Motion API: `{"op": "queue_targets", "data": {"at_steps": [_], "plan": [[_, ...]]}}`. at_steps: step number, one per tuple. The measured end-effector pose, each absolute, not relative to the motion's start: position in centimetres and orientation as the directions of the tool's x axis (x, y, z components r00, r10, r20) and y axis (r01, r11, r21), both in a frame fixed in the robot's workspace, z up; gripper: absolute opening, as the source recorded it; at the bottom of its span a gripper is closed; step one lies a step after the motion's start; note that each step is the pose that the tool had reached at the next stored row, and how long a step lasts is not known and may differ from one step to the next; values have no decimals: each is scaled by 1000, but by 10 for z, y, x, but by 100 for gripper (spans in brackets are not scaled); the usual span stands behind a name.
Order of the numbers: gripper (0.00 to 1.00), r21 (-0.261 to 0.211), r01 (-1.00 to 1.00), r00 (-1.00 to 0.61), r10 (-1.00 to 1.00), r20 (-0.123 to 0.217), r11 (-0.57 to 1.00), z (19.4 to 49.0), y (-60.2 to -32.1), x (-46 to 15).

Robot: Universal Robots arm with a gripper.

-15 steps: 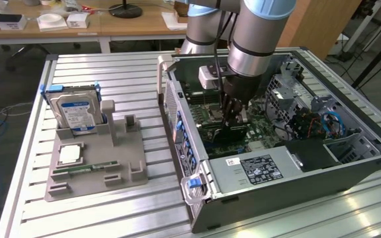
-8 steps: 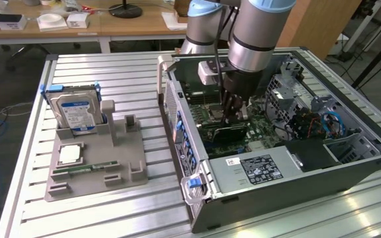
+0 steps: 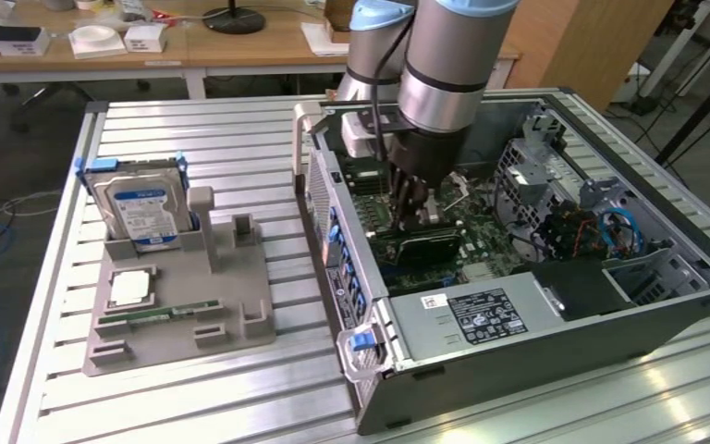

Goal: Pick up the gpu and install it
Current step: 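Press down on the gpu until it lock into place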

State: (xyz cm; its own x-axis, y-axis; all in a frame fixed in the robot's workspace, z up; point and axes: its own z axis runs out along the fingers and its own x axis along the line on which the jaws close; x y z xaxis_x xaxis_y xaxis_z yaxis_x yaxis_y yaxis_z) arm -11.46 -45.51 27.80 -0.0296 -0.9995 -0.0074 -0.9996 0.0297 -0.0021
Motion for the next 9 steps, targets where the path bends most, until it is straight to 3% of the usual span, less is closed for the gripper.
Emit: {"op": "queue_targets", "data": {"at_steps": [9], "plan": [[11, -2, -1000, -30, -1000, -7, 30, 289, -455, -136]]}}
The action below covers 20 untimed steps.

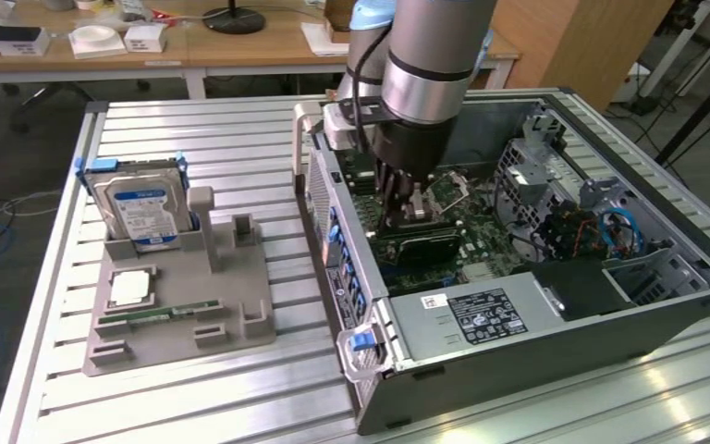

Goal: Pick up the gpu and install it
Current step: 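Press down on the gpu until it lock into place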

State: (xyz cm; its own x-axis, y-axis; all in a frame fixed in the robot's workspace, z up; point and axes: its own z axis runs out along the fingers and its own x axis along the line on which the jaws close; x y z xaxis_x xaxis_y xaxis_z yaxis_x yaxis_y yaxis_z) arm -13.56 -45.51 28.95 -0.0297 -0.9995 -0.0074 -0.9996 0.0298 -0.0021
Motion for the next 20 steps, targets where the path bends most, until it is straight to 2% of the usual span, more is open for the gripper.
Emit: {"op": "queue_targets", "data": {"at_steps": [10, 20], "plan": [[11, -3, -1000, -29, -1000, -7, 29, 294, -455, -165], [11, -3, -1000, -30, -1000, -7, 30, 294, -455, -159]]}}
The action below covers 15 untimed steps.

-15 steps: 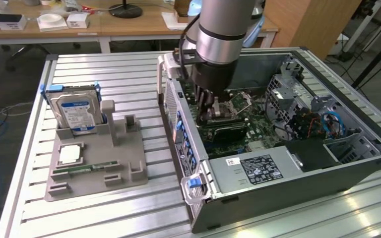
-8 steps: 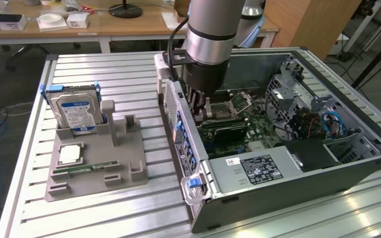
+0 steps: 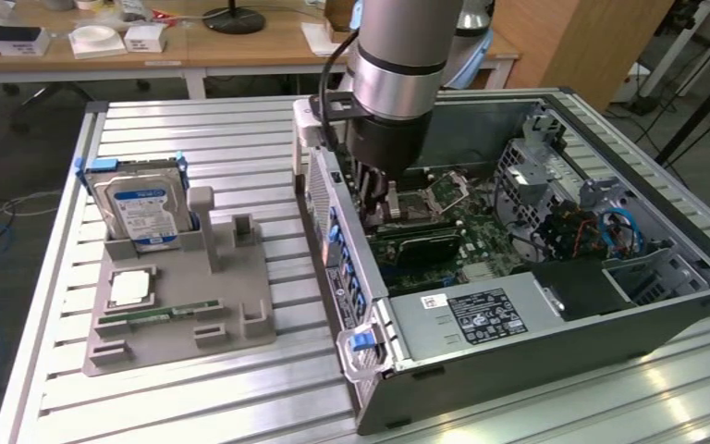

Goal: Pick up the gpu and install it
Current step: 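Press down on the gpu until it lock into place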

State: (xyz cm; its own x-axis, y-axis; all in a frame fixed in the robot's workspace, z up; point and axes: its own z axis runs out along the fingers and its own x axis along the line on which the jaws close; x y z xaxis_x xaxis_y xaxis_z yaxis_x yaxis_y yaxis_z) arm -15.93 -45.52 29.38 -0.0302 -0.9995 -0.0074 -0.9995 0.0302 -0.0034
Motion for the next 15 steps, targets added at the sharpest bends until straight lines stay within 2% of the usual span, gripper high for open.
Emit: {"op": "queue_targets", "data": {"at_steps": [7, 15], "plan": [[11, 4, -999, -32, -999, -7, 32, 310, -455, -159], [11, -3, -999, -42, -999, -6, 42, 306, -456, -166]]}}
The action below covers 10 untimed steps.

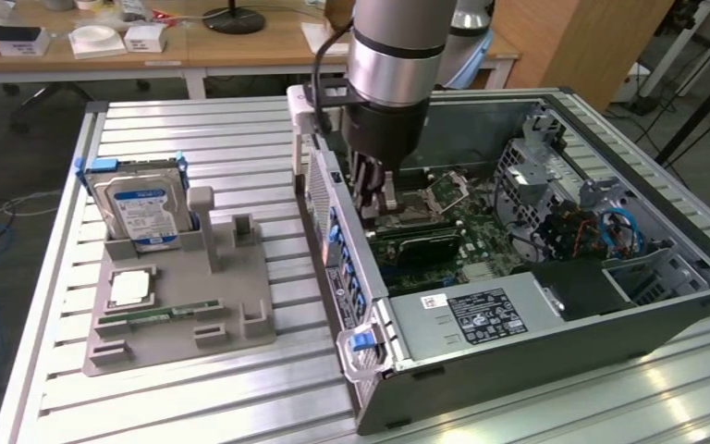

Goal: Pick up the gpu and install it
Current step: 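Press down on the gpu until it lock into place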

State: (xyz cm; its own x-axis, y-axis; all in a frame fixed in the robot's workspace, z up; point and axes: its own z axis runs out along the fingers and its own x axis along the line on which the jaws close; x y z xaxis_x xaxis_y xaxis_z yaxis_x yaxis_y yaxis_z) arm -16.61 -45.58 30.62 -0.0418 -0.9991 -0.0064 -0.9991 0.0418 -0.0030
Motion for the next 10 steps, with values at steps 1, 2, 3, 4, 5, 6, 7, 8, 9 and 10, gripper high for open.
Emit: {"op": "queue_targets", "data": {"at_steps": [1, 2, 3, 4, 5, 6, 7, 8, 9, 10], "plan": [[11, -5, -999, -45, -999, -6, 45, 305, -456, -166], [11, -6, -999, -48, -999, -6, 48, 304, -456, -166], [11, -6, -999, -51, -999, -6, 51, 304, -456, -166], [11, -6, -999, -54, -999, -6, 54, 303, -456, -166], [11, -6, -998, -58, -998, -6, 58, 303, -456, -166], [11, -6, -998, -65, -998, -6, 65, 303, -456, -166], [11, -6, -998, -70, -998, -6, 70, 303, -456, -166], [11, -6, -997, -73, -997, -6, 73, 303, -456, -167], [11, -6, -997, -75, -997, -6, 75, 303, -456, -167], [11, -5, -997, -75, -997, -6, 75, 303, -456, -166]]}}
